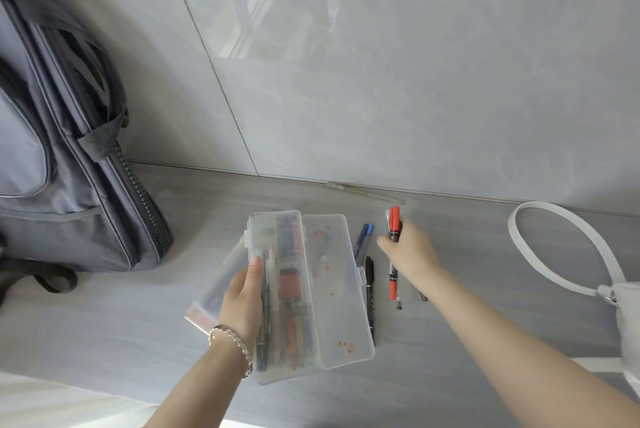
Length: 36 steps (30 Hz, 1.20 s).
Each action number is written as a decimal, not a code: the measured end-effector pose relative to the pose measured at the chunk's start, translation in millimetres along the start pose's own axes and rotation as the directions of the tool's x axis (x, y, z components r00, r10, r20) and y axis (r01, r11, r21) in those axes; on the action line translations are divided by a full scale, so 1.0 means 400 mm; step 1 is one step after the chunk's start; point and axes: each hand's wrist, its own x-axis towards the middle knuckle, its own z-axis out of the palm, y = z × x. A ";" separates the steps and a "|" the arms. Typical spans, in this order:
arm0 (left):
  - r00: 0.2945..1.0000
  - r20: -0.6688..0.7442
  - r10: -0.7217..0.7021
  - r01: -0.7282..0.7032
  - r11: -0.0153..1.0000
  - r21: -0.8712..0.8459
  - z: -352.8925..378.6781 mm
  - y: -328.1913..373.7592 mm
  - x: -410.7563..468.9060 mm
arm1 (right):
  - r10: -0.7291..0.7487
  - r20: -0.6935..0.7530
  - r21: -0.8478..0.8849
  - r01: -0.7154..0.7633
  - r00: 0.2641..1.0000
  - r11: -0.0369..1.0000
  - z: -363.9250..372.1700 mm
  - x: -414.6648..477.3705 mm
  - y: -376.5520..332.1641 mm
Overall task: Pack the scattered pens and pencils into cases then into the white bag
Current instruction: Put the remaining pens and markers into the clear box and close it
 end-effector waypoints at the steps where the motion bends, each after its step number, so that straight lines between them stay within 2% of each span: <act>1: 1.000 0.009 -0.004 0.004 1.000 -0.005 0.007 -0.004 0.000 | -0.051 -0.002 0.083 0.051 0.999 0.995 -0.016 -0.027 -0.031; 3: 1.000 0.020 -0.010 0.010 1.000 0.010 0.026 -0.004 -0.010 | -0.149 0.047 0.227 0.134 0.988 0.965 -0.036 -0.099 -0.097; 5: 1.000 0.026 -0.007 0.006 0.999 0.036 0.045 -0.007 -0.020 | -0.221 0.112 0.268 0.184 0.969 0.946 -0.034 -0.171 -0.147; 7: 1.000 0.025 -0.003 0.002 0.999 0.044 0.064 -0.009 -0.031 | -0.239 0.141 0.200 0.209 0.961 0.957 -0.011 -0.217 -0.167; 11: 0.999 0.036 0.018 -0.018 1.000 -0.003 0.090 0.001 -0.055 | -0.189 0.172 -0.148 0.216 0.967 0.965 0.033 -0.247 -0.161; 12: 0.999 0.038 0.025 -0.025 1.000 -0.011 0.094 0.003 -0.058 | -0.185 0.184 -0.160 0.215 0.965 0.963 0.034 -0.254 -0.155; 14: 0.999 0.028 0.034 -0.033 0.999 -0.028 0.095 0.005 -0.054 | -0.210 0.155 -0.087 0.225 0.965 0.970 0.029 -0.268 -0.149; 17: 0.999 0.023 0.039 -0.038 0.999 -0.017 0.098 0.008 -0.053 | -0.237 0.065 0.160 0.224 0.969 0.961 0.032 -0.277 -0.141; 20: 0.997 0.051 0.060 -0.059 0.998 -0.022 0.106 0.007 -0.059 | -0.228 0.045 0.447 0.184 0.973 0.875 0.055 -0.280 -0.146; 22: 0.995 0.071 0.069 -0.066 0.997 -0.036 0.112 0.009 -0.067 | -0.284 0.025 0.493 0.236 0.958 0.838 0.070 -0.285 -0.146; 24: 0.993 0.090 0.076 -0.071 0.996 -0.057 0.118 0.014 -0.076 | -0.397 -0.052 0.381 0.386 0.916 0.840 0.082 -0.289 -0.141; 26: 0.992 0.101 0.079 -0.070 0.993 -0.092 0.121 0.018 -0.080 | -0.549 -0.214 0.125 0.580 0.808 0.805 0.095 -0.283 -0.125; 28: 0.990 0.096 0.102 -0.093 0.991 -0.094 0.121 0.021 -0.082 | -0.648 -0.280 -0.108 0.647 0.709 0.755 0.108 -0.263 -0.097; 29: 0.989 0.090 0.120 -0.113 0.990 -0.079 0.120 0.022 -0.081 | -0.669 -0.267 -0.173 0.649 0.694 0.741 0.107 -0.253 -0.087; 33: 0.983 0.094 0.159 -0.155 0.987 -0.046 0.116 0.016 -0.070 | -0.675 -0.126 -0.316 0.616 0.727 0.722 0.076 -0.218 -0.072; 36: 0.980 0.090 0.178 -0.179 0.984 0.006 0.117 0.012 -0.064 | -0.685 -0.084 -0.411 0.601 0.724 0.686 0.062 -0.206 -0.069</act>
